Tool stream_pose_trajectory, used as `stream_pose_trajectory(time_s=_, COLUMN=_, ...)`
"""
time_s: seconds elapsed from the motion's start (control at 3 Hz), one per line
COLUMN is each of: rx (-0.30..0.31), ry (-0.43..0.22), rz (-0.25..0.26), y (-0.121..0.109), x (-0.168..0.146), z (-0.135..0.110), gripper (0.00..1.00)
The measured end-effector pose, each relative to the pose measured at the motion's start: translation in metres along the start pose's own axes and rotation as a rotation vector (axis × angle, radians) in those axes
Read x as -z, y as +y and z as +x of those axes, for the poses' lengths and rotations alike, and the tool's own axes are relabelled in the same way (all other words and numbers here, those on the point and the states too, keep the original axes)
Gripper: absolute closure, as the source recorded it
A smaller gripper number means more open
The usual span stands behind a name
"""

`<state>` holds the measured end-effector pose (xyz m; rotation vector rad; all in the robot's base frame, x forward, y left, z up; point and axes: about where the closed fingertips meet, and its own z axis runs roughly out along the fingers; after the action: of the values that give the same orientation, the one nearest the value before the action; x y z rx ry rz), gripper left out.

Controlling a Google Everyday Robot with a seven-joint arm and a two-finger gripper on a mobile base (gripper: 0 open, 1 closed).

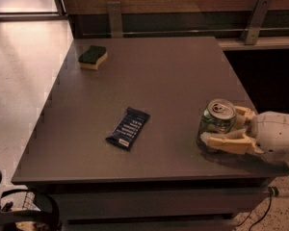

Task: Move green can near sponge

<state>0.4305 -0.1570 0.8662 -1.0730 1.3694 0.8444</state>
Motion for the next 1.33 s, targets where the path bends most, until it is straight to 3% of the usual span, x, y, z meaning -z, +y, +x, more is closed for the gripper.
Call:
stream_pose_trajectory(time_s=0.33, rx=0.002, ry=0.0, rz=-0.006, y=0.001, x=-0.003, z=-0.001, gripper=1.0)
stream_pose_trajectory(time_s=0.67, rx=0.002, ry=0.0, rz=-0.006, y=0.001, x=-0.003, z=-0.001, gripper=1.0)
stream_pose_trajectory(time_s=1.0, rx=-0.027, ry=-0.013, rz=0.01, y=-0.023, x=-0.003, z=-0.012, gripper=1.0)
stream_pose_trajectory(time_s=1.33, rx=-0.085, ry=-0.033, rz=0.05, y=-0.083, x=-0.014, z=-0.038, gripper=1.0)
